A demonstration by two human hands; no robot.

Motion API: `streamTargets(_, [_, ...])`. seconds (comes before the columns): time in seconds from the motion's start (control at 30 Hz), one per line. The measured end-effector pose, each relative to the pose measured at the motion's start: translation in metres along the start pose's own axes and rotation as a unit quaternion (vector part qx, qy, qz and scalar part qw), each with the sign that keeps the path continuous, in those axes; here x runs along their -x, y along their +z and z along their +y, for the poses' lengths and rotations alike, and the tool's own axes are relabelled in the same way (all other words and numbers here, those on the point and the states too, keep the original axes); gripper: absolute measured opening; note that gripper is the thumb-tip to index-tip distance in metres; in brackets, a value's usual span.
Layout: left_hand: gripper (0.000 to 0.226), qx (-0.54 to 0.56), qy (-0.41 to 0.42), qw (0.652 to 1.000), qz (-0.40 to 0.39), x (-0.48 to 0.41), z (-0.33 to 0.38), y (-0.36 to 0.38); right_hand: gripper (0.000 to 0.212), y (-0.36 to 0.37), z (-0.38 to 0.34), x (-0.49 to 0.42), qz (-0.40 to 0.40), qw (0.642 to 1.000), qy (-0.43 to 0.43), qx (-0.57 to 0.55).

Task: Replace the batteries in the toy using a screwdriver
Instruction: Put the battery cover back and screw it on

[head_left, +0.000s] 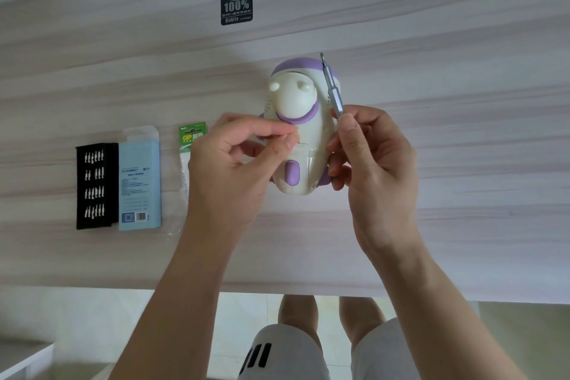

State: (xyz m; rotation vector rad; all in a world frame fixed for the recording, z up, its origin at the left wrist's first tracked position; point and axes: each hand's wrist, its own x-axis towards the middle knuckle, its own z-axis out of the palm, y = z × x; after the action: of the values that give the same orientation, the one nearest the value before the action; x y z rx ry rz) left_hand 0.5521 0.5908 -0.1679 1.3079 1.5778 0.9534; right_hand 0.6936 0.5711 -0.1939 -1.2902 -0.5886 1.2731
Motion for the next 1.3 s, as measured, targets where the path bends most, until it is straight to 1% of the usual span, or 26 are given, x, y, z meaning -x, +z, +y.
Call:
streamTargets(0.27, [0.013,0.027,-0.026,0.999,0.036,0.005,0.005,0.008,0.014,0.001,-0.002,0.0,0.0,1.0,0.0,-0.002])
streamTargets(0.43, [0.014,0.109,-0.112,0.988,0.01,0.001,0.011,0.008,0.014,0.0,-0.002,0.0,-0.001,1.0,0.002,-0.004])
streamTargets(0.57, [0.014,0.142,-0.166,0.976,-0.019,-0.005,0.013,0.002,0.015,0.002,-0.002,0.0,-0.003,1.0,0.002,-0.004])
streamTargets(0.8, [0.017,0.103,-0.148,0.983,-0.021,-0.006,0.015,-0.001,0.015,0.005,-0.002,-0.001,-0.007,1.0,0.006,-0.009])
streamTargets(0.9, [0.018,0.109,-0.185,0.976,-0.024,-0.007,0.019,-0.002,0.014,0.005,-0.001,-0.001,-0.009,1.0,0.007,-0.006])
streamTargets(0.97, [0.024,0.134,-0.226,0.964,-0.03,-0.011,0.021,-0.002,0.014,0.006,-0.001,-0.001,-0.008,1.0,0.006,-0.002])
streamTargets(1.03, [0.028,0.153,-0.244,0.957,-0.042,-0.016,0.02,-0.005,0.013,0.007,-0.001,-0.001,-0.005,1.0,0.004,0.001])
streamTargets(1.13, [0.023,0.151,-0.225,0.96,-0.063,-0.016,0.015,-0.006,0.013,0.005,-0.002,-0.001,0.0,1.0,0.006,0.003])
streamTargets(1.23, [0.027,0.15,-0.221,0.962,-0.061,-0.013,0.01,-0.008,0.014,0.003,-0.002,-0.001,-0.003,1.0,0.011,0.006])
streamTargets(1.3, [0.022,0.148,-0.223,0.962,-0.057,-0.013,0.01,-0.009,0.013,0.003,-0.002,-0.001,-0.004,1.0,0.013,0.008])
